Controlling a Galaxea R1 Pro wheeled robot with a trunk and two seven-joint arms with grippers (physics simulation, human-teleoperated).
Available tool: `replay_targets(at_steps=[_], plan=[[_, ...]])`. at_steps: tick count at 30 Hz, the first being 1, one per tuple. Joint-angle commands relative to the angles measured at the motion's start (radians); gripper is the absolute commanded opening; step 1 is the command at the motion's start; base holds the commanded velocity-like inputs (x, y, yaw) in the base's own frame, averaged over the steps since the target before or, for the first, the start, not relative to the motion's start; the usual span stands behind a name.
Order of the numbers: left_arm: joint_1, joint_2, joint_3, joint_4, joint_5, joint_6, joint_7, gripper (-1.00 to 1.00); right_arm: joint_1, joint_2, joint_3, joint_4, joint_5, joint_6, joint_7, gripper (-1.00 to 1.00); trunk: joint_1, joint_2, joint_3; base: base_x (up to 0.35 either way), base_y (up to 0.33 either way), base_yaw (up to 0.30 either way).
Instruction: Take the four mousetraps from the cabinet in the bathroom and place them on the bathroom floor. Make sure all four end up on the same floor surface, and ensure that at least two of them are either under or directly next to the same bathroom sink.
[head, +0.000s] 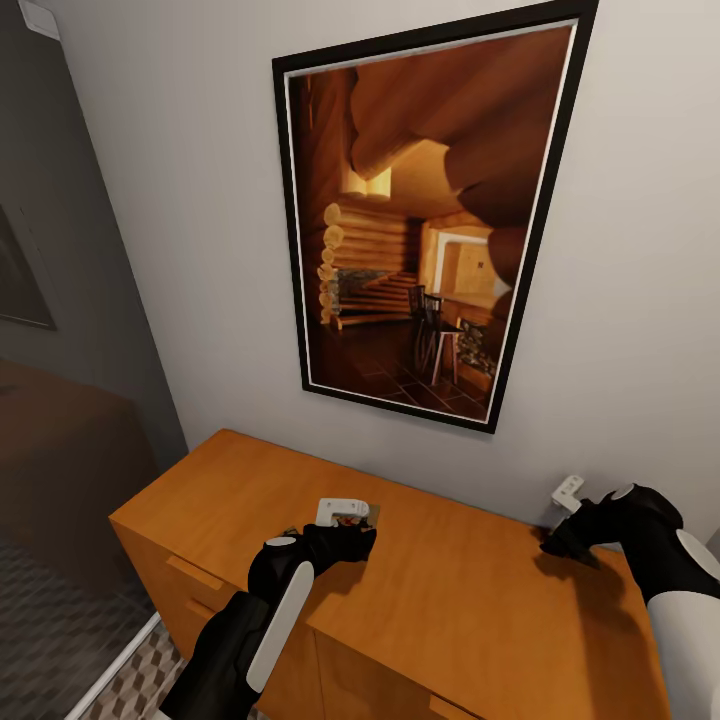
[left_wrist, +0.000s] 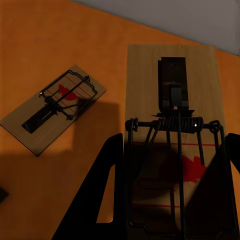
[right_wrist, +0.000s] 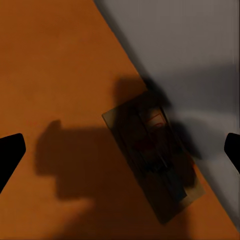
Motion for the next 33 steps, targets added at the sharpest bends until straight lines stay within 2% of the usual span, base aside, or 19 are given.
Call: replay_targets(at_steps=[1, 13, 33], plan=[[-0.001, 0.0, -0.001, -0.001, 0.009, 0.004, 0.01, -1.0, -0.001, 0.0, -0.001, -0.001, 0.006, 0.006, 0.005, 1.0, 0.001, -0.002, -0.002, 0.0, 0.0, 0.0], [-0.001, 0.0, -0.001, -0.001, 0.009, 0.004, 0.01, -1.0, -0.001, -0.023, -0.002, 0.002, 0.017, 0.006, 0.003, 1.0, 0.001, -0.002, -0.002, 0.0, 0.0, 0.0], [-0.001, 0.0, -0.001, -0.001, 0.009, 0.004, 0.01, -1.0, -0.001, -0.032, -0.005, 0.015, 0.016, 0.001, 0.009, 1.0, 0.001, -0.002, -0.002, 0.0, 0.0, 0.0]])
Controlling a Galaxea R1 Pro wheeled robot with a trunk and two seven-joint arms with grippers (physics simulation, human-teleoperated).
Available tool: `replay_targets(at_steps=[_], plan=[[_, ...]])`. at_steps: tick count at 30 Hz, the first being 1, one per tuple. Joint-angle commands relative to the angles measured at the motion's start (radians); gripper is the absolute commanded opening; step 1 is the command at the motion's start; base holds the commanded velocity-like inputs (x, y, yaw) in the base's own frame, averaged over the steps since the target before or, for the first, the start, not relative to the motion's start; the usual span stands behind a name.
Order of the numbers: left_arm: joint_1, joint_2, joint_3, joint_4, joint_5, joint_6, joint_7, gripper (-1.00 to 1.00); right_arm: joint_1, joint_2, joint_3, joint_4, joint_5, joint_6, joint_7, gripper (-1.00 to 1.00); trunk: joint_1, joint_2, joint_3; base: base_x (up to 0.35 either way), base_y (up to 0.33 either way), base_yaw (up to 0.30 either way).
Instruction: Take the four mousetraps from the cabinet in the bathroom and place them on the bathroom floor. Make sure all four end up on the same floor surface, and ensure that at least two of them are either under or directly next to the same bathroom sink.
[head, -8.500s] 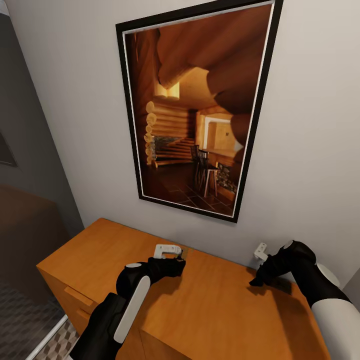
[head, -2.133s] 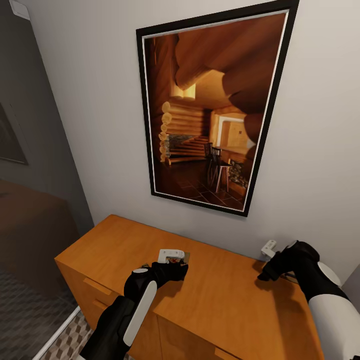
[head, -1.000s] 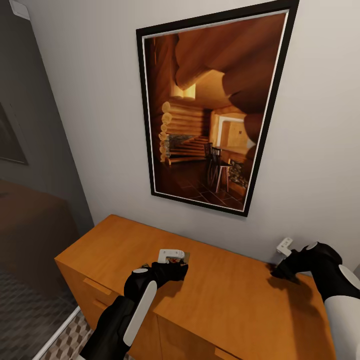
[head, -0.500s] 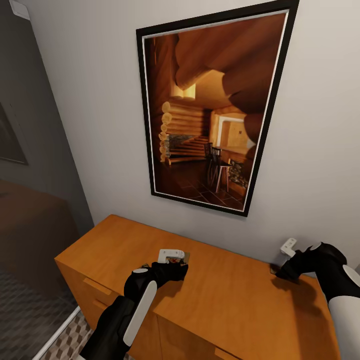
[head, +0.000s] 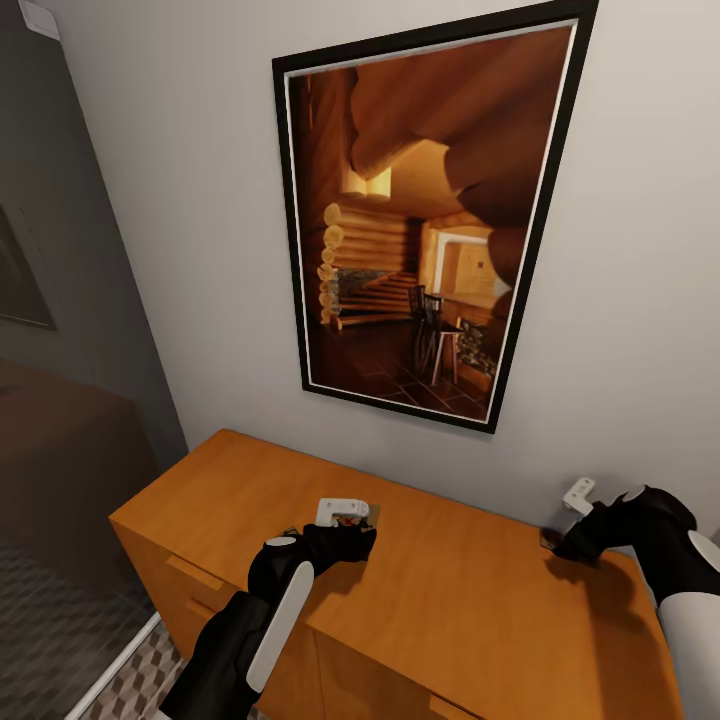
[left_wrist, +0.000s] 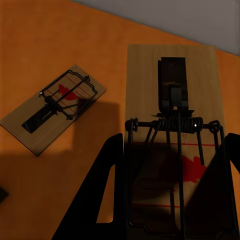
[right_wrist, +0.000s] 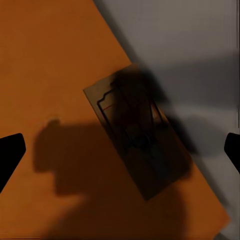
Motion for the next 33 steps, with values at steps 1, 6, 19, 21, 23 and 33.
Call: replay_targets(at_steps=[1, 6, 19, 21, 23, 33], plan=[[-0.001, 0.0, -0.001, -0.001, 0.009, 0.004, 0.01, -1.0, -0.001, -0.001, -0.003, -0.001, 0.003, 0.005, 0.007, 1.0, 0.001, -0.002, -0.002, 0.0, 0.0, 0.0], [-0.001, 0.0, -0.001, -0.001, 0.009, 0.004, 0.01, -1.0, -0.001, -0.004, -0.018, -0.001, 0.001, 0.001, 0.009, 1.0, 0.001, -0.002, -0.002, 0.0, 0.0, 0.0], [-0.001, 0.0, -0.001, -0.001, 0.009, 0.004, 0.01, -1.0, -0.001, -0.007, -0.123, -0.002, -0.001, -0.081, -0.016, 1.0, 0.001, -0.002, -0.002, 0.0, 0.0, 0.0], [-0.001, 0.0, -0.001, -0.001, 0.008, 0.004, 0.01, -1.0, -0.001, -0.007, -0.129, -0.002, -0.001, -0.083, -0.03, 1.0, 0.001, -0.002, -0.002, 0.0, 0.0, 0.0], [-0.001, 0.0, -0.001, -0.001, 0.008, 0.004, 0.01, -1.0, -0.001, -0.007, -0.135, -0.002, -0.002, -0.086, -0.055, 1.0, 0.001, -0.002, -0.002, 0.0, 0.0, 0.0], [-0.001, 0.0, -0.001, -0.001, 0.009, 0.004, 0.01, -1.0, -0.001, -0.007, -0.142, -0.002, -0.004, -0.091, -0.093, 1.0, 0.001, -0.002, -0.002, 0.0, 0.0, 0.0]])
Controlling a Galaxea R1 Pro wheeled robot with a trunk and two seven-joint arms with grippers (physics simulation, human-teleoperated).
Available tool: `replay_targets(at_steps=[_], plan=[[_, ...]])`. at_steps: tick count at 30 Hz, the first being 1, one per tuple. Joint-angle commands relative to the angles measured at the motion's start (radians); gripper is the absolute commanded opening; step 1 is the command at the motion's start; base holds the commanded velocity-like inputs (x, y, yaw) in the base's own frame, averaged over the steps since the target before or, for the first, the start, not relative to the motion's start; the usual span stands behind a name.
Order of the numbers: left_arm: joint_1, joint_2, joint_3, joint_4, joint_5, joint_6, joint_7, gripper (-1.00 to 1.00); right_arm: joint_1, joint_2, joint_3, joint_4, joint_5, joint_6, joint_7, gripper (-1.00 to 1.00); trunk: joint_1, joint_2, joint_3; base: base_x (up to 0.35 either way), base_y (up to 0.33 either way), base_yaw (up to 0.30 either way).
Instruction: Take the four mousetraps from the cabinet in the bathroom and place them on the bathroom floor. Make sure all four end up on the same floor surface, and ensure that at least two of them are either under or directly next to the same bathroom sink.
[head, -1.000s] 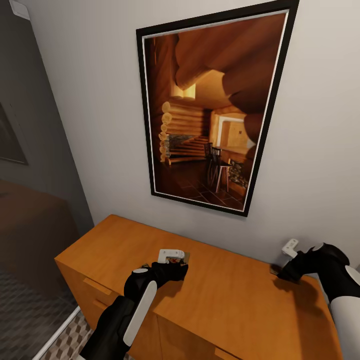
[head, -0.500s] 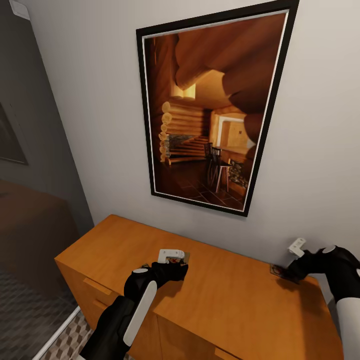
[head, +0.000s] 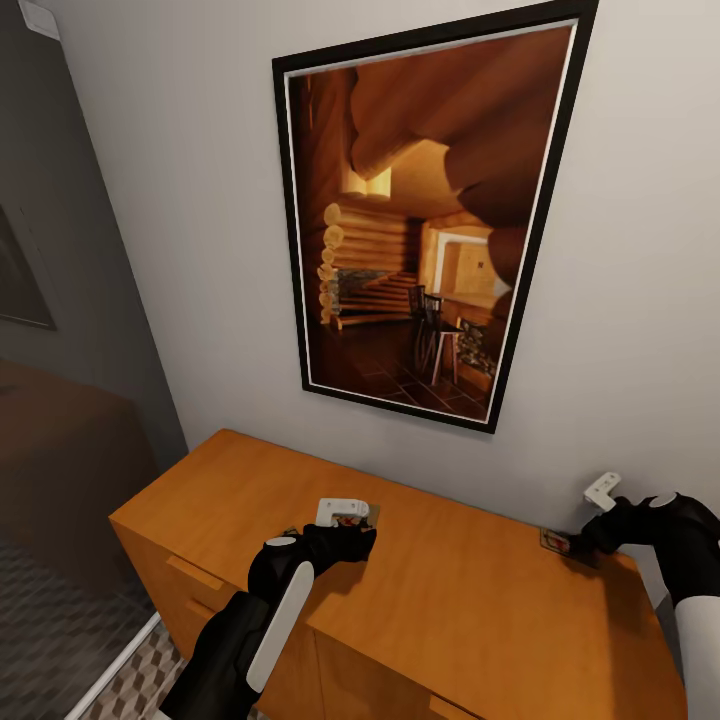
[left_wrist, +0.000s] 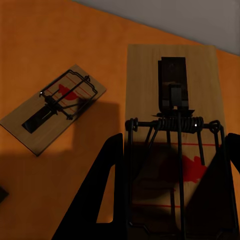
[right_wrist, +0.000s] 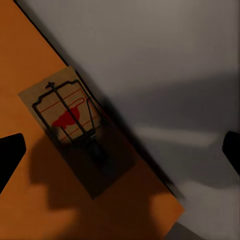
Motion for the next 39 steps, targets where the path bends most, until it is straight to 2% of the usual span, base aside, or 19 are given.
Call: replay_targets(at_steps=[1, 6, 11, 17, 22, 30, 39], plan=[[-0.001, 0.0, -0.001, -0.001, 0.009, 0.004, 0.01, -1.0, -0.001, 0.0, -0.002, -0.001, 0.004, 0.003, 0.004, 1.0, 0.001, -0.002, -0.002, 0.0, 0.0, 0.0], [-0.001, 0.0, -0.001, -0.001, 0.009, 0.004, 0.01, -1.0, -0.001, 0.0, -0.003, -0.001, 0.004, 0.002, -0.027, 1.0, 0.001, -0.002, -0.002, 0.0, 0.0, 0.0], [-0.001, 0.0, -0.001, 0.0, 0.008, 0.004, 0.01, -1.0, -0.001, 0.002, -0.003, 0.008, 0.005, -0.001, -0.146, 1.0, 0.001, -0.002, -0.002, 0.0, 0.0, 0.0], [-0.001, 0.0, -0.001, 0.0, 0.009, 0.004, 0.01, -1.0, -0.001, 0.003, -0.003, 0.058, 0.006, -0.037, -0.201, 1.0, 0.001, -0.002, -0.002, 0.0, 0.0, 0.0], [-0.001, 0.0, -0.001, 0.0, 0.008, 0.004, 0.01, -1.0, -0.001, 0.003, -0.001, 0.068, -0.002, -0.057, -0.191, 1.0, 0.001, -0.002, -0.002, 0.0, 0.0, 0.0], [-0.001, 0.0, -0.001, 0.001, 0.008, 0.004, 0.01, -1.0, -0.001, 0.003, 0.007, 0.071, -0.029, -0.075, -0.068, 1.0, 0.001, -0.002, -0.002, 0.0, 0.0, 0.0], [-0.001, 0.0, -0.002, 0.019, 0.01, 0.004, 0.01, -1.0, -0.001, 0.003, 0.01, 0.071, -0.032, -0.078, -0.033, 1.0, 0.001, -0.002, -0.002, 0.0, 0.0, 0.0]])
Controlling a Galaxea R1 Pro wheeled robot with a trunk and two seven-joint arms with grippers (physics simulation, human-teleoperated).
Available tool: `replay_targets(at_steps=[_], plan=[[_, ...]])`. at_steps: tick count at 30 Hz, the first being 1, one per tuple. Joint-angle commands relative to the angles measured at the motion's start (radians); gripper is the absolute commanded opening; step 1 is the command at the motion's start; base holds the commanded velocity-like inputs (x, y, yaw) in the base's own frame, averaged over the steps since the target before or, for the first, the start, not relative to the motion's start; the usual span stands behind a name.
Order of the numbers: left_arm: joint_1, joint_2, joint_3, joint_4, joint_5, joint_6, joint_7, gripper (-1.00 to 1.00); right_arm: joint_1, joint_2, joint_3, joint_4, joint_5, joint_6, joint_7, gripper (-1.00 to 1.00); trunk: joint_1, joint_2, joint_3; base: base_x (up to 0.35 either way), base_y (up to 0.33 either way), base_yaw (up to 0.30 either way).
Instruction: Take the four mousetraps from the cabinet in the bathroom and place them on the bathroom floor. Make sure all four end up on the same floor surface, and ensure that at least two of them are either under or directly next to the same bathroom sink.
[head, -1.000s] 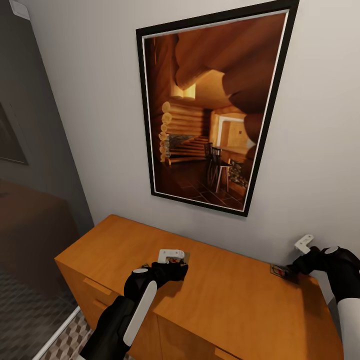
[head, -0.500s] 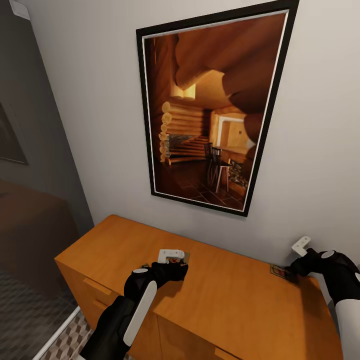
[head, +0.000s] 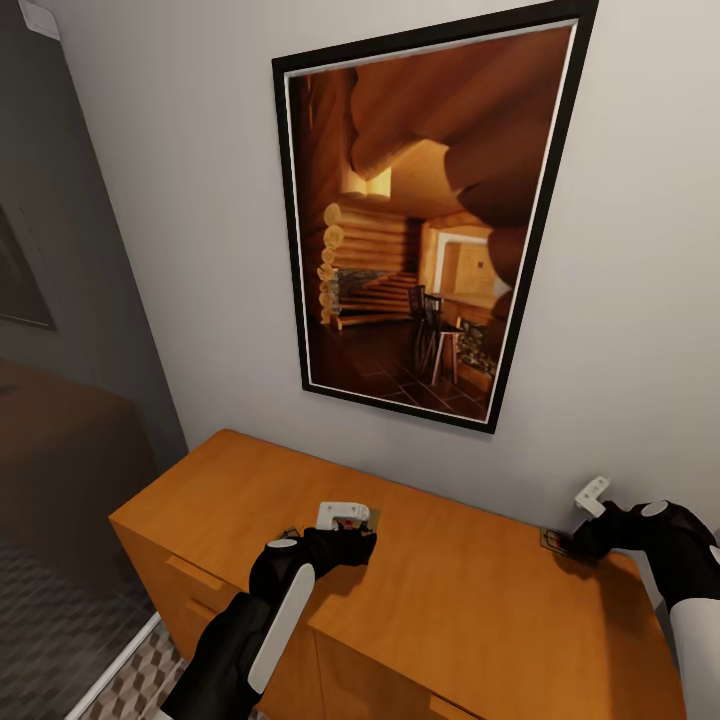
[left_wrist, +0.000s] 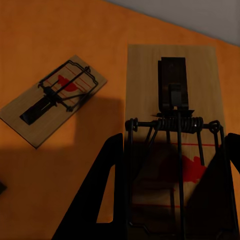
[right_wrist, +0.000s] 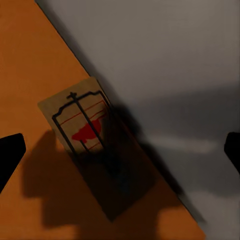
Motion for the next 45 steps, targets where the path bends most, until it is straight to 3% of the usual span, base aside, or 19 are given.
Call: replay_targets(at_steps=[1, 16, 31, 41, 45], plan=[[-0.001, 0.0, -0.001, -0.001, 0.009, 0.004, 0.01, -1.0, -0.001, 0.0, -0.002, -0.001, 0.003, 0.004, 0.007, 1.0, 0.001, -0.002, -0.002, 0.0, 0.0, 0.0], [-0.001, 0.0, -0.001, 0.001, 0.009, 0.004, 0.01, -1.0, -0.001, 0.0, -0.002, -0.001, 0.003, 0.005, -0.002, 1.0, 0.001, -0.002, -0.002, 0.0, 0.0, 0.0], [0.003, 0.0, -0.012, 0.053, 0.019, 0.012, 0.007, -1.0, -0.001, 0.085, -0.008, 0.001, -0.003, 0.018, 0.002, 1.0, 0.001, -0.002, -0.002, 0.0, 0.0, 0.0], [0.004, 0.0, -0.013, 0.041, 0.021, 0.012, 0.008, -1.0, -0.001, 0.142, -0.008, 0.002, -0.006, 0.018, 0.002, 1.0, 0.001, -0.002, -0.002, -0.001, 0.0, 0.0], [0.003, 0.0, -0.012, 0.037, 0.025, 0.012, 0.006, -1.0, -0.001, 0.146, -0.009, 0.002, -0.007, 0.017, 0.004, 1.0, 0.001, -0.002, -0.002, -0.178, 0.0, 0.0]])
